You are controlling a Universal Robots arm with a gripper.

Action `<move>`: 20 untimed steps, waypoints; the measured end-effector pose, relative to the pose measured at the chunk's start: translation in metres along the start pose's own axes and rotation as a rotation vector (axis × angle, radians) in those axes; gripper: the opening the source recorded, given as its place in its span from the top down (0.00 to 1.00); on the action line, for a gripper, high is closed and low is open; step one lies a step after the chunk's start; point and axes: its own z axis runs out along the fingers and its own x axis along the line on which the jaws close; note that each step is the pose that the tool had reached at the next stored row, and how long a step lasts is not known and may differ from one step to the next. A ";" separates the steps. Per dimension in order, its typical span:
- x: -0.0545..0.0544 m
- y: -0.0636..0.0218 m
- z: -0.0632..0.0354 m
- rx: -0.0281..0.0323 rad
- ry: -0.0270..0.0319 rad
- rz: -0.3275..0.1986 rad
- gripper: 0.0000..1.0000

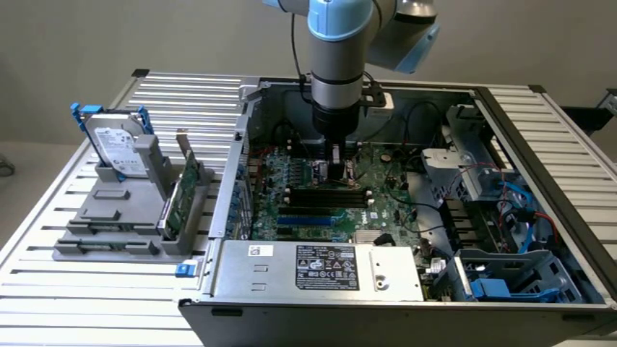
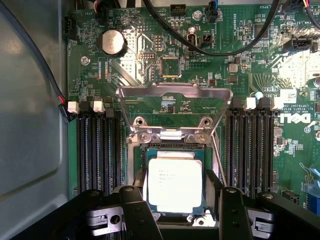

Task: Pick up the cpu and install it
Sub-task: 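Place the cpu into insertion slot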

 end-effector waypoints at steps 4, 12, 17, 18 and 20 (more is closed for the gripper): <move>0.001 0.0000 0.0001 -0.0001 -0.0026 0.000 0.45; 0.001 -0.0001 0.0012 -0.0002 -0.0071 -0.001 0.45; 0.002 -0.0002 0.0016 -0.0002 -0.0084 -0.001 0.45; 0.003 -0.0002 0.0017 -0.0003 -0.0087 -0.001 0.45; 0.003 -0.0002 0.0019 -0.0003 -0.0094 -0.001 0.45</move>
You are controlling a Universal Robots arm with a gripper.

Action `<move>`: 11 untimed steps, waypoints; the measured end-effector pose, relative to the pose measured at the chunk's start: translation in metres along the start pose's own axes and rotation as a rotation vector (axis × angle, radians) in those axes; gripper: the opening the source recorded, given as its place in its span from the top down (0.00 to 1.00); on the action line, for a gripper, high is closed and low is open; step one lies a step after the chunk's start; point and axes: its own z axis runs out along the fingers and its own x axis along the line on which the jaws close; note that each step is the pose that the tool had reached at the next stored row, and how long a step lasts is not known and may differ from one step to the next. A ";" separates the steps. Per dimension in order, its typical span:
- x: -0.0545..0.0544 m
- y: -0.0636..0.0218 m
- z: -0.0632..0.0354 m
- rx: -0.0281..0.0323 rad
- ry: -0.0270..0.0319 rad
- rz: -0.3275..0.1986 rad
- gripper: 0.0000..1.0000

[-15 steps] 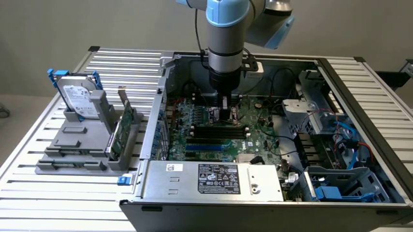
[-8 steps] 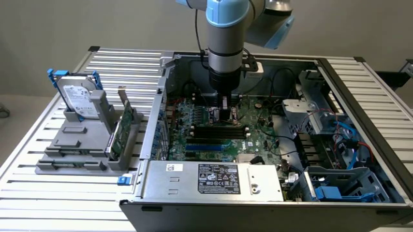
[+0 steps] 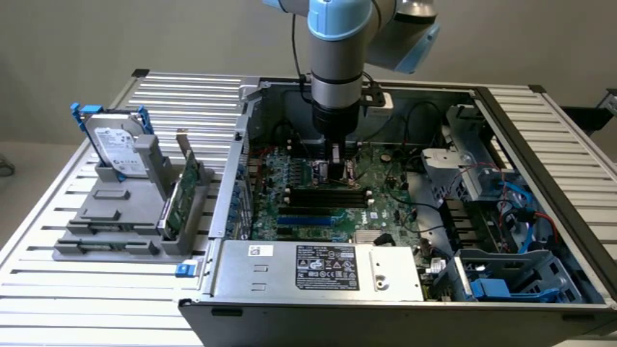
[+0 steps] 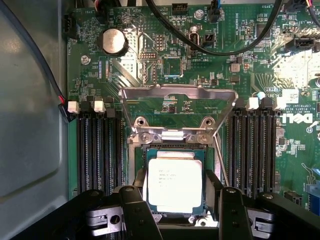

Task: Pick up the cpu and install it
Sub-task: 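Place the cpu into insertion slot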

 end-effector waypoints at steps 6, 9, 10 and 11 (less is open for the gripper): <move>0.001 -0.0001 0.0006 0.0000 -0.0021 0.000 0.45; 0.001 -0.0001 0.0010 0.0000 -0.0031 0.000 0.45; 0.001 -0.0001 0.0012 0.0000 -0.0033 0.000 0.45; 0.001 -0.0002 0.0013 0.0000 -0.0035 0.000 0.45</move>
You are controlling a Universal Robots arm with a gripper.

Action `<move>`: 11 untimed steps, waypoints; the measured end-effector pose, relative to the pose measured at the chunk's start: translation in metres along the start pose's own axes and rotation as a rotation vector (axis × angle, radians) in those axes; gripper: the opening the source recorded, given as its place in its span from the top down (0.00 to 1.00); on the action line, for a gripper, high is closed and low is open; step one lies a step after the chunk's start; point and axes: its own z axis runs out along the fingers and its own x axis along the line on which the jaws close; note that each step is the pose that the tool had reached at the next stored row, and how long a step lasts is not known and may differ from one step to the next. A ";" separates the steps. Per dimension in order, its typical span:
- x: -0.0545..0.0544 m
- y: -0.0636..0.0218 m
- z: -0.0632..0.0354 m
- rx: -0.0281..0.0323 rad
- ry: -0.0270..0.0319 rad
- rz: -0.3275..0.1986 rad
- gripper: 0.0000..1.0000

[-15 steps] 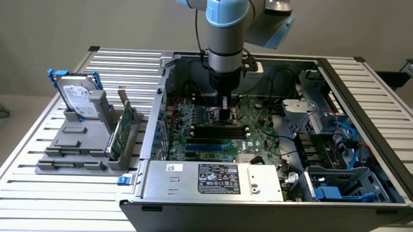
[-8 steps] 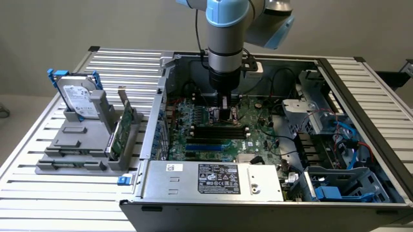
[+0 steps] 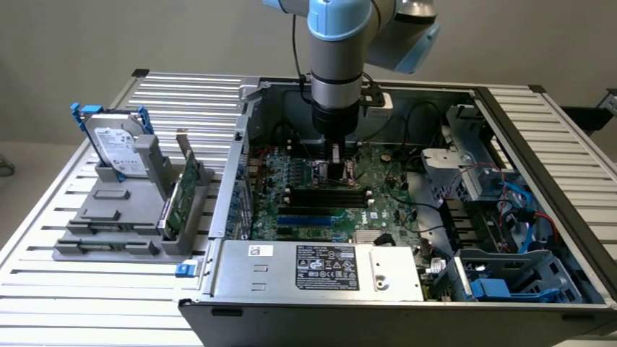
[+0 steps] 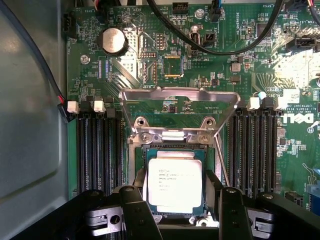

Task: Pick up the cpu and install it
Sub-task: 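Place the cpu into insertion slot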

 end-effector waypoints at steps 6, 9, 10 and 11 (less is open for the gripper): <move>0.000 0.0000 0.0006 0.0000 -0.0007 0.000 0.45; 0.000 -0.0001 0.0007 0.0000 -0.0010 0.000 0.45; 0.000 -0.0001 0.0007 0.0000 -0.0012 0.000 0.45; 0.000 -0.0001 0.0008 0.0000 -0.0013 0.000 0.45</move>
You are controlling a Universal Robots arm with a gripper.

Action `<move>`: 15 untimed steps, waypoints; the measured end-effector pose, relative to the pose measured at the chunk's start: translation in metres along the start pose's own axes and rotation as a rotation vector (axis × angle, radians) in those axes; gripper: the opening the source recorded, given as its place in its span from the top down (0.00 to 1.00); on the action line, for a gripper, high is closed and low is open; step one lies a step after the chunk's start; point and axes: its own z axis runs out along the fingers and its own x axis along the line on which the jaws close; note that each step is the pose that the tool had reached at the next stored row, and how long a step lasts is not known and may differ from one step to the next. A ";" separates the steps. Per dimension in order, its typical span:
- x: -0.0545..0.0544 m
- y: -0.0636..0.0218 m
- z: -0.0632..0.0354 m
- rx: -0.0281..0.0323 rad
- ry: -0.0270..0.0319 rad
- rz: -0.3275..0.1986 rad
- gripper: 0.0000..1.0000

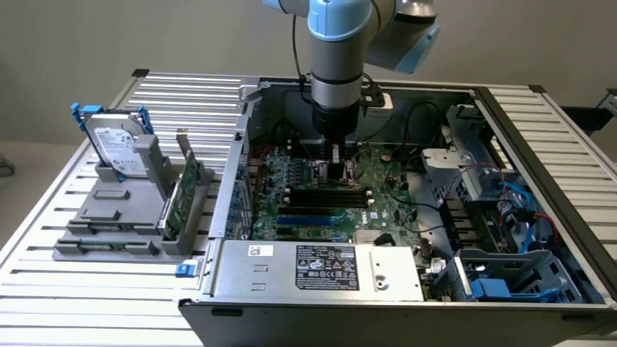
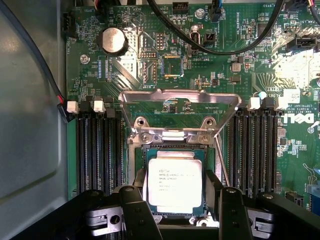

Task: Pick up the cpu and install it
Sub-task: 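Place the cpu into insertion slot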

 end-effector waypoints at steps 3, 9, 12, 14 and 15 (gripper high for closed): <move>0.000 0.0000 0.0004 -0.0004 0.0001 0.000 0.44; 0.000 0.0000 0.0003 -0.0001 -0.0014 0.000 0.38; 0.000 0.0000 0.0003 -0.0001 -0.0015 0.000 0.38; 0.000 0.0000 -0.0003 -0.0001 -0.0015 0.000 0.38; 0.000 0.0000 -0.0008 -0.0001 -0.0014 0.000 0.38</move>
